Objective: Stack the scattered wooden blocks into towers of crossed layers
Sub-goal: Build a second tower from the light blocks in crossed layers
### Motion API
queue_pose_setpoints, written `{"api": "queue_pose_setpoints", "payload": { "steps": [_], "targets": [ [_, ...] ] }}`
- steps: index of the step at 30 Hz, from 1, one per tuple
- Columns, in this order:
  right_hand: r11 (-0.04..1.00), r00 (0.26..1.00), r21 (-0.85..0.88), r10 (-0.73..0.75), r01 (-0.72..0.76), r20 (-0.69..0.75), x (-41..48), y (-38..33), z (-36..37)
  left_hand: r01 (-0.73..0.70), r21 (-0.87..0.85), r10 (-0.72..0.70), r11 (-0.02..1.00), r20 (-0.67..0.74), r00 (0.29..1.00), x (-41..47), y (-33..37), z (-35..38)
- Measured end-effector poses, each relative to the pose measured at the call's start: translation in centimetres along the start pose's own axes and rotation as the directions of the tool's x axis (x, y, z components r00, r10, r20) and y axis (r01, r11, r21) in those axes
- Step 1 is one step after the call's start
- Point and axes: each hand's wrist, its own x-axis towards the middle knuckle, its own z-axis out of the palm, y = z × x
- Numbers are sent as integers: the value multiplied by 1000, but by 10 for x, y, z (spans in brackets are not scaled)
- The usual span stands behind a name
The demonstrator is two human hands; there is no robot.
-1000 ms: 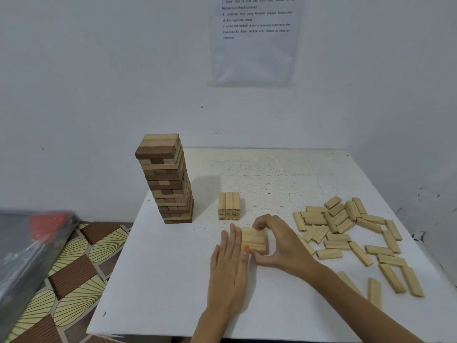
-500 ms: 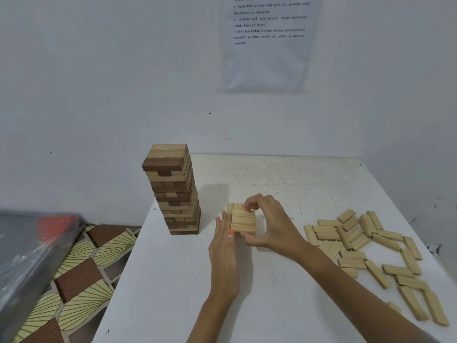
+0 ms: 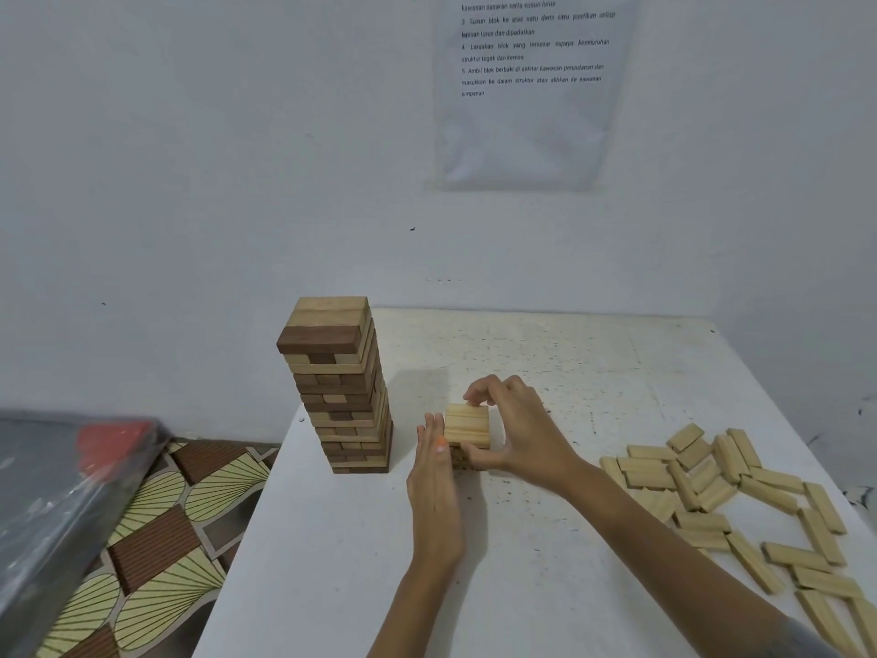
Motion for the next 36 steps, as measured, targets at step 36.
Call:
{"api": "queue_pose_setpoints", "payload": {
  "steps": [36],
  "targets": [
    [963,971,196,210,-186,-110,-31,6,22,-9,38,7,999,68,998,8,-12,-12]
  ]
}}
